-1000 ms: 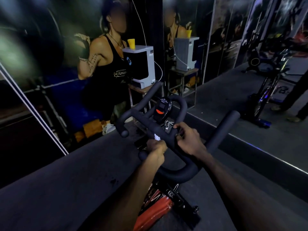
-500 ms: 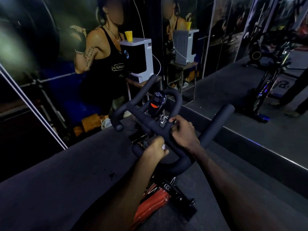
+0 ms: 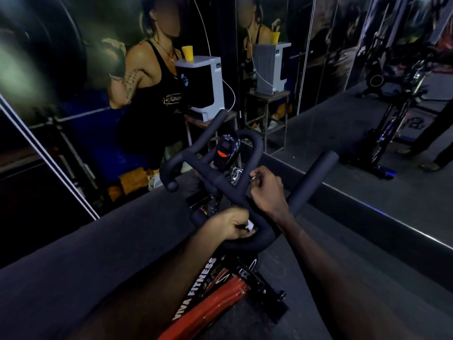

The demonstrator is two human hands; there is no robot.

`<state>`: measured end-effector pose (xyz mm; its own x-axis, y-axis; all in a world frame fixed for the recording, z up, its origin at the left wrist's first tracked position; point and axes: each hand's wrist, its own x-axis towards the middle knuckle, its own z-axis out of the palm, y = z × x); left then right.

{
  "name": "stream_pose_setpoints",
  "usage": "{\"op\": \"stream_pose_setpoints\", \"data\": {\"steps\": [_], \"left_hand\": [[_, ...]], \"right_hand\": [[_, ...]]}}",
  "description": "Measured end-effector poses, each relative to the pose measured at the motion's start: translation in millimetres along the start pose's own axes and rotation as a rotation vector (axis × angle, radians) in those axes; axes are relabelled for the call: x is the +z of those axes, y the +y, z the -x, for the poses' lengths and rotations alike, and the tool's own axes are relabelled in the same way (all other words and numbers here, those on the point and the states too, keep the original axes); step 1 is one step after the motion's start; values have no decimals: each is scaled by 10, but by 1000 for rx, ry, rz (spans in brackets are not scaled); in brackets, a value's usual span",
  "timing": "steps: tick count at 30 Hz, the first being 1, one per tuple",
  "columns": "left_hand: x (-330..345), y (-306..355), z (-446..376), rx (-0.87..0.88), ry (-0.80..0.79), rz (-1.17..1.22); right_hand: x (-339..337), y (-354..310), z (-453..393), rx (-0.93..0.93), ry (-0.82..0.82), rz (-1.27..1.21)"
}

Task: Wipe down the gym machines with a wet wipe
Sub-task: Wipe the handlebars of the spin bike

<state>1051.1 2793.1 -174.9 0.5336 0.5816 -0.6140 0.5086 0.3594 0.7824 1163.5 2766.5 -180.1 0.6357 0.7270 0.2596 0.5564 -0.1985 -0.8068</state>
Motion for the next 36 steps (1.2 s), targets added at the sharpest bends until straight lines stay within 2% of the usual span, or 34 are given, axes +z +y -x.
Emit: {"op": "stream_pose_setpoints", "data": {"steps": [4, 6, 8, 12, 15, 18, 22, 24, 25, 29, 36], "left_hand": [[-69, 47, 61, -21, -52, -198], [-46, 32, 47, -39, -57, -177], [-22, -4, 36, -90, -75, -69], [4, -65, -74, 3, 37, 273], [10, -97, -87, 37, 76, 320], [-4, -107, -76, 11, 69, 156], [-24, 31, -11, -85, -105, -230], [-65, 79, 36, -101, -116, -287], [-84, 92, 41, -100, -118, -244], [-153, -2, -54, -154, -74, 289], [-517, 223, -342, 146, 267, 541]], "right_hand": [[-14, -11, 9, 0, 2, 3], [-23, -17, 23, -1, -8, 19], [-26, -20, 31, -6, -13, 35], [-35, -38, 39, -9, -23, 55], [-36, -53, 39, -1, -25, 64], [-37, -65, 53, 2, -36, 69], [-65, -65, 71, 7, -41, 80], [-73, -75, 86, 13, -54, 94], [-75, -78, 85, 14, -55, 96], [-85, -95, 88, 23, -53, 95], [-90, -119, 104, 27, -49, 92]]}}
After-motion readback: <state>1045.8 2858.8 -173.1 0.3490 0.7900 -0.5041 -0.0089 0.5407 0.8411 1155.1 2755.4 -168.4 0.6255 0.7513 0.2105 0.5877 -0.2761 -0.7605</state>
